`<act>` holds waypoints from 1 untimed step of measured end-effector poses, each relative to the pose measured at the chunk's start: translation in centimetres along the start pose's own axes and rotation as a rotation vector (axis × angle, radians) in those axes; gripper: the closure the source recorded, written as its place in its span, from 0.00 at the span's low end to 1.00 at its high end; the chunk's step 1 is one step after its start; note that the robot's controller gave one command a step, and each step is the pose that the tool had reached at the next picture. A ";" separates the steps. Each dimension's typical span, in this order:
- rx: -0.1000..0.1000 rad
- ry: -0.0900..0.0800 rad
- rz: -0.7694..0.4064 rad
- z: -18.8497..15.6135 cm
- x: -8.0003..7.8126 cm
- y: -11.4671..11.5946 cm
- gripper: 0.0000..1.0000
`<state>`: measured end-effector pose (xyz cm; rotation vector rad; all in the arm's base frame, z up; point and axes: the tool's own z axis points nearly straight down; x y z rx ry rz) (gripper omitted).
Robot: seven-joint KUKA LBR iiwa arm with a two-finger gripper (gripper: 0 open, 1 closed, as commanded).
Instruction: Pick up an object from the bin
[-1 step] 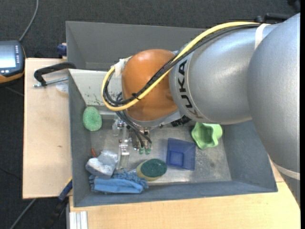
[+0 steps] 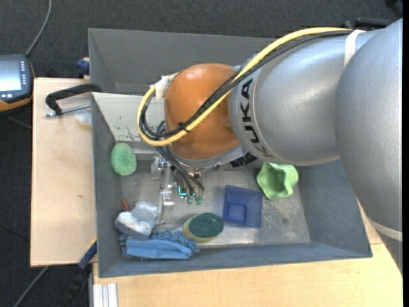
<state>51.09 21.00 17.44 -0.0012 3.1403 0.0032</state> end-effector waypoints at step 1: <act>0.001 0.006 0.066 8.1 0.7 0.8 0.00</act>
Offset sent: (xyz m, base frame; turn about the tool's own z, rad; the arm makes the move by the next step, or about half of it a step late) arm -0.0060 0.0074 -0.0784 0.0667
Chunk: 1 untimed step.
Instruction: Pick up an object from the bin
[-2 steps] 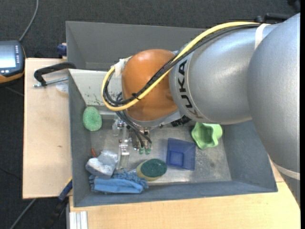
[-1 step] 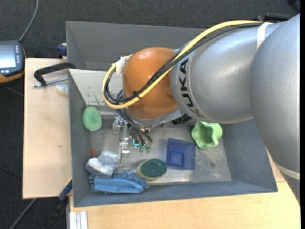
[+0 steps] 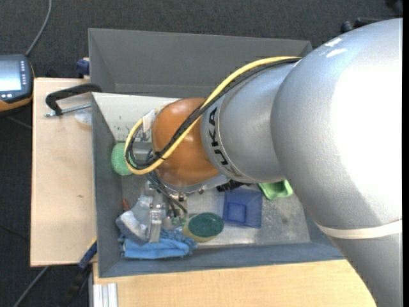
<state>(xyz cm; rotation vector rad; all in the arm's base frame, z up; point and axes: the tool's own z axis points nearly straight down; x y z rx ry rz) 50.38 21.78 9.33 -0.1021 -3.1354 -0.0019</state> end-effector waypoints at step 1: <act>-0.003 -0.007 0.000 -0.4 -0.2 0.0 0.00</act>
Offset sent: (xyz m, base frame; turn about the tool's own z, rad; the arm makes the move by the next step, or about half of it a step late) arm 0.0000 0.0000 0.0000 0.0000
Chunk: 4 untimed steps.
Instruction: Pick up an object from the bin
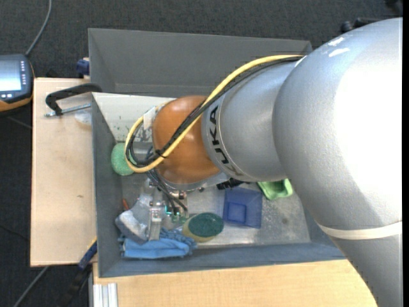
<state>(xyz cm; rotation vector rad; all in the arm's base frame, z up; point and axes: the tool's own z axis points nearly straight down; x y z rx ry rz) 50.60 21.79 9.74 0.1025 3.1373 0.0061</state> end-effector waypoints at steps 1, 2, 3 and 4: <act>0.000 0.000 0.000 0.0 0.0 0.0 0.00; 0.000 0.000 0.001 0.0 0.0 0.0 0.00; 0.000 0.000 0.001 0.0 0.0 0.0 0.00; 0.000 0.000 0.001 0.0 0.0 0.0 0.00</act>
Offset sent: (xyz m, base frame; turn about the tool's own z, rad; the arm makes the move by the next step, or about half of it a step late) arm 0.0000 0.0000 0.0000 0.0000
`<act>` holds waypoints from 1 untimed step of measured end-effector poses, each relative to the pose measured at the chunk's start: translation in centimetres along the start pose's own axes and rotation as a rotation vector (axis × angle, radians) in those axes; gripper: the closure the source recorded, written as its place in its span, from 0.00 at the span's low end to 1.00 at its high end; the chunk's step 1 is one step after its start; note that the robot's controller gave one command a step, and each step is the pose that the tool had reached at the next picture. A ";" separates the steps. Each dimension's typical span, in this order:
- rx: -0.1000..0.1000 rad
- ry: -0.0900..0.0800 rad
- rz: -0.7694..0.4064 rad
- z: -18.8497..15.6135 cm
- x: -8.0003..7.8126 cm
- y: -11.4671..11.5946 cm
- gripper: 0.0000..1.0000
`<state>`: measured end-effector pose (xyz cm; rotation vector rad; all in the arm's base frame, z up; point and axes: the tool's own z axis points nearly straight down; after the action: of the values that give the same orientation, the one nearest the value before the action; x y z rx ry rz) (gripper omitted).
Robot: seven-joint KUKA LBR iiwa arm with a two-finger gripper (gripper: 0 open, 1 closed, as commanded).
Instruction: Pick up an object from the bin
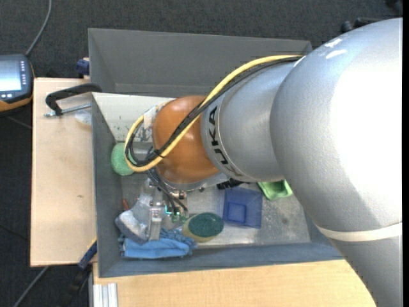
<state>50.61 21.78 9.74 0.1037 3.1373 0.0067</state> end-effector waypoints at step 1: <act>0.000 0.000 0.000 0.0 0.0 0.0 0.00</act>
Offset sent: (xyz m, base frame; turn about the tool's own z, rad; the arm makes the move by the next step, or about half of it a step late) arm 0.0000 0.0000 0.0000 0.0000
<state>50.61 21.78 9.74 0.1036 3.1373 0.0067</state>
